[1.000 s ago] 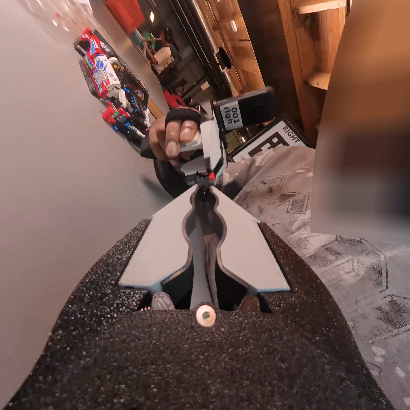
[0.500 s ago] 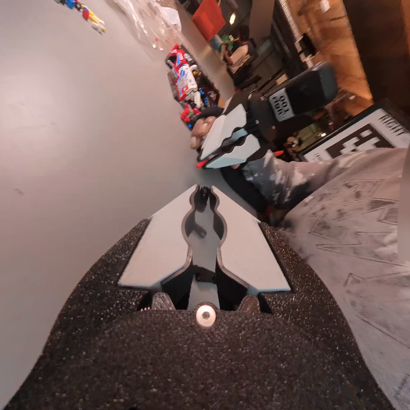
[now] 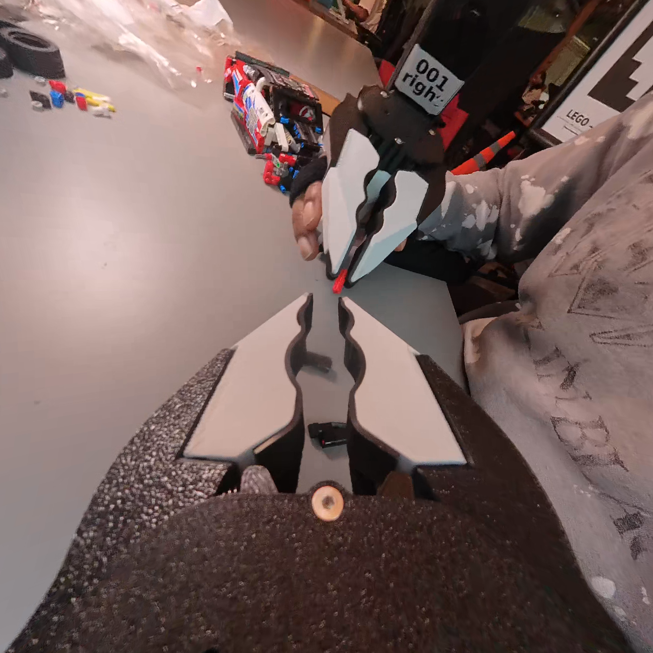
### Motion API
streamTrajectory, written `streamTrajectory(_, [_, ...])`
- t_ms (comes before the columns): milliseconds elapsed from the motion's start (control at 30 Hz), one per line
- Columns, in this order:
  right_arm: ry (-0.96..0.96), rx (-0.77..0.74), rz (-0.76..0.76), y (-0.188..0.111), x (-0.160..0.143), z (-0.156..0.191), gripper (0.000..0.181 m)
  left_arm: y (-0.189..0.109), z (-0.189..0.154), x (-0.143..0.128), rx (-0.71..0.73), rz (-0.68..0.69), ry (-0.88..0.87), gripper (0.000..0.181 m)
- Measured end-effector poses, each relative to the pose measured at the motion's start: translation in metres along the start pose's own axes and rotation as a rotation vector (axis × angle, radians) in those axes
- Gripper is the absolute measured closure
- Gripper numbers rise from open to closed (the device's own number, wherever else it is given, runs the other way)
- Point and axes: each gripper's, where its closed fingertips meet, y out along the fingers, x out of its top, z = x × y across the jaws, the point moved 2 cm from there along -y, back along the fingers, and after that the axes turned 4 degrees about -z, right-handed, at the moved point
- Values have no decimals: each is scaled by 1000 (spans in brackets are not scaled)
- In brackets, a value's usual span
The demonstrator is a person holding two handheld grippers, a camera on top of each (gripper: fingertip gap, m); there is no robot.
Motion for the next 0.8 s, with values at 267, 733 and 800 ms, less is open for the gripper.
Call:
streamTrajectory(267, [59, 69, 16, -3, -2, 7, 178, 5, -13, 2, 30, 14, 192, 179])
streamTrajectory(733, [171, 10, 97, -3, -16, -10, 165, -5, 20, -9, 241, 126, 237, 179])
streamTrajectory(800, [153, -48, 150, -9, -23, -22, 162, -32, 62, -10, 475, 140, 141, 179])
